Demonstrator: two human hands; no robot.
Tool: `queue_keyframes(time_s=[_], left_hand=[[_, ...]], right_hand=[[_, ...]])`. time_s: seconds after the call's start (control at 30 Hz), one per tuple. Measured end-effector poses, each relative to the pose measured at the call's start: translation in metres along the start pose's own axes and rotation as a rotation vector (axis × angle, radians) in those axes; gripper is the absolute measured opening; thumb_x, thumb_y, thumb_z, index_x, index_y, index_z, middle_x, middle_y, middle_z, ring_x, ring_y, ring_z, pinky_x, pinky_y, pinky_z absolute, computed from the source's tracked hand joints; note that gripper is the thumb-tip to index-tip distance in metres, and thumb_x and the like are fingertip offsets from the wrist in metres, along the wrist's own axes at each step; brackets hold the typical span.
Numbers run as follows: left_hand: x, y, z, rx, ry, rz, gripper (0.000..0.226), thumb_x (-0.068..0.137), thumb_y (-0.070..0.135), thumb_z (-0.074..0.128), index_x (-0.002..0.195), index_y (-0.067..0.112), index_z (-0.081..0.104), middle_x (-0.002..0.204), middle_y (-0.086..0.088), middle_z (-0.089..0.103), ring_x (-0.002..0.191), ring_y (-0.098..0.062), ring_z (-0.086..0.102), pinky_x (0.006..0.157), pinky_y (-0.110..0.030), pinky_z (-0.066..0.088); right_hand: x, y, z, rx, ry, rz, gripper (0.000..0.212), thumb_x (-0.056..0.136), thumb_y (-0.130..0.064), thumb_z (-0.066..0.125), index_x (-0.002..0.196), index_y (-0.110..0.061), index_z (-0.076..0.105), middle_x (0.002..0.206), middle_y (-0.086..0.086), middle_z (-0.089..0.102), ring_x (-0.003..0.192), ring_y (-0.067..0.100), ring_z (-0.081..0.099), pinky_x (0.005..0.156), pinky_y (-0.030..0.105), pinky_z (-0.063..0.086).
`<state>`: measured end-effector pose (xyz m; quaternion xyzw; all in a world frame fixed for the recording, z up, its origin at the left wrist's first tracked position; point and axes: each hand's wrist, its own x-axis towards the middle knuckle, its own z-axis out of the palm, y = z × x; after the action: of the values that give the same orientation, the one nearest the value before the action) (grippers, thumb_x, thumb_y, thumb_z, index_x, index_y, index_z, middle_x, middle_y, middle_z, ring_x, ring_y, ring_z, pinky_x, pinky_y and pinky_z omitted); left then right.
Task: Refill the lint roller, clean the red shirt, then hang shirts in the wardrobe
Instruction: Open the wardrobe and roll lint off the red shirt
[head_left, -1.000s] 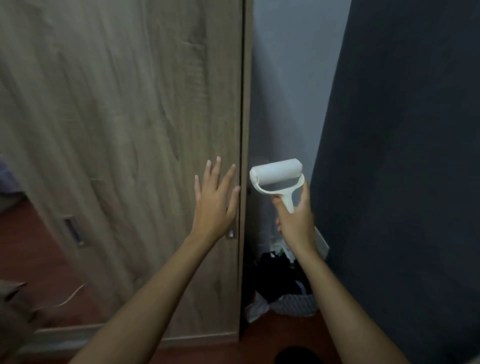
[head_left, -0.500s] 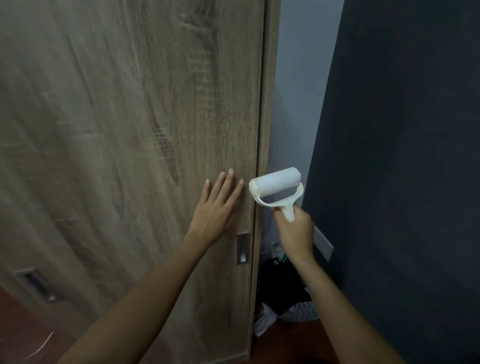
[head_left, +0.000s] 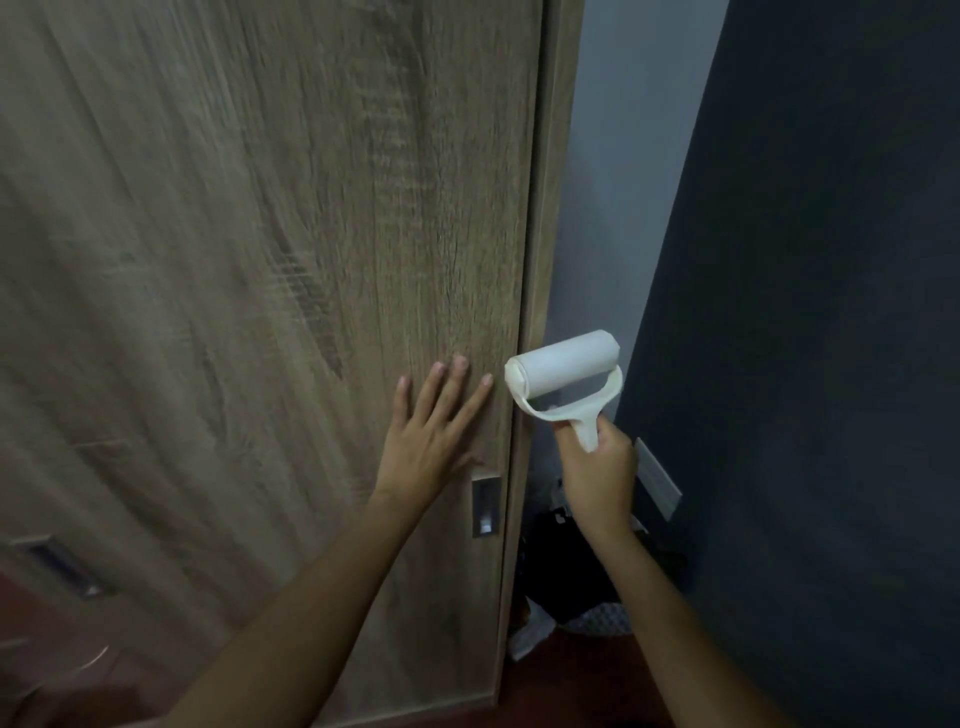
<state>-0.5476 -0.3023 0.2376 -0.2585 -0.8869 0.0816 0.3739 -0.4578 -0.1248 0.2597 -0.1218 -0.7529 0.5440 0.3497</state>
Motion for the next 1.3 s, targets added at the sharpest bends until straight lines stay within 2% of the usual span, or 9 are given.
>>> queue_keyframes(time_s=[0.13,0.23,0.33,0.5,0.8,0.93,1.03,1.2,1.3], left_hand=[[-0.003,-0.004,0.007,0.011,0.043,0.017,0.119,0.067,0.062,0.070,0.153,0.025,-0.004,0.160,-0.006,-0.016,0.148,-0.027,-0.012,0.116,-0.054,0.001],[-0.006,-0.008,0.009,0.025,0.053,0.011,0.122,0.067,0.064,0.071,0.153,0.025,-0.007,0.160,-0.006,-0.017,0.148,-0.027,-0.012,0.116,-0.054,0.003],[-0.010,-0.015,0.008,0.022,0.033,-0.012,0.125,0.065,0.064,0.072,0.152,0.027,-0.009,0.160,-0.005,-0.015,0.147,-0.025,-0.015,0.115,-0.054,0.003],[-0.025,-0.039,0.002,0.074,-0.013,-0.045,0.116,0.067,0.068,0.067,0.153,0.029,-0.001,0.159,-0.005,-0.019,0.147,-0.026,-0.015,0.116,-0.053,0.001],[-0.069,-0.104,-0.006,0.088,-0.052,-0.110,0.111,0.070,0.065,0.066,0.153,0.029,0.002,0.160,-0.008,-0.014,0.148,-0.031,-0.007,0.116,-0.057,0.006],[-0.101,-0.130,-0.016,0.040,-0.091,-0.252,0.095,0.082,0.057,0.056,0.154,0.027,0.003,0.161,-0.010,-0.001,0.148,-0.036,-0.001,0.113,-0.063,0.015],[-0.107,-0.131,-0.025,-0.062,-0.078,-0.408,0.081,0.087,0.057,0.044,0.154,0.024,0.012,0.161,-0.014,-0.003,0.146,-0.040,-0.006,0.114,-0.064,0.010],[-0.082,-0.143,-0.030,0.032,-0.032,-0.425,0.099,0.082,0.059,0.059,0.153,0.023,0.000,0.159,-0.016,-0.004,0.146,-0.038,0.000,0.114,-0.060,0.013],[-0.088,-0.159,-0.034,0.040,-0.034,-0.474,0.105,0.077,0.050,0.070,0.153,0.023,0.002,0.159,-0.015,0.000,0.147,-0.034,0.000,0.112,-0.062,0.021]], right_hand=[[0.000,-0.001,0.006,0.046,-0.043,-0.021,0.033,0.086,-0.019,0.069,0.060,-0.006,0.052,0.052,-0.001,0.052,0.050,0.002,0.046,0.049,0.021,0.037],[-0.003,-0.003,0.009,0.066,-0.064,-0.082,0.039,0.082,-0.021,0.065,0.052,-0.022,0.039,0.046,-0.010,0.040,0.044,0.003,0.040,0.045,0.015,0.028],[-0.009,-0.002,0.013,0.061,-0.082,-0.092,0.052,0.083,-0.009,0.069,0.051,-0.026,0.031,0.039,-0.010,0.034,0.040,0.004,0.037,0.043,0.013,0.025],[-0.014,-0.004,0.026,0.074,-0.134,-0.115,0.042,0.083,-0.008,0.069,0.053,-0.011,0.040,0.046,-0.009,0.038,0.044,0.006,0.036,0.044,0.017,0.027],[-0.020,-0.040,0.060,0.168,-0.201,-0.113,0.036,0.084,-0.005,0.068,0.058,-0.023,0.051,0.053,-0.008,0.054,0.052,-0.001,0.055,0.048,0.010,0.041],[-0.026,-0.050,0.080,0.185,-0.214,-0.062,0.032,0.084,-0.008,0.066,0.057,-0.013,0.050,0.052,0.002,0.051,0.050,0.009,0.048,0.048,0.023,0.037],[-0.034,-0.057,0.099,0.216,-0.230,-0.033,0.033,0.083,-0.003,0.064,0.055,-0.006,0.046,0.050,0.006,0.047,0.049,0.012,0.043,0.048,0.029,0.034],[-0.044,-0.082,0.130,0.272,-0.279,-0.076,0.041,0.083,0.001,0.062,0.053,-0.018,0.044,0.047,-0.006,0.044,0.042,0.003,0.044,0.044,0.012,0.033],[-0.045,-0.091,0.148,0.284,-0.285,-0.061,0.041,0.083,-0.002,0.063,0.052,-0.018,0.042,0.046,-0.006,0.042,0.043,0.005,0.040,0.046,0.022,0.034]])
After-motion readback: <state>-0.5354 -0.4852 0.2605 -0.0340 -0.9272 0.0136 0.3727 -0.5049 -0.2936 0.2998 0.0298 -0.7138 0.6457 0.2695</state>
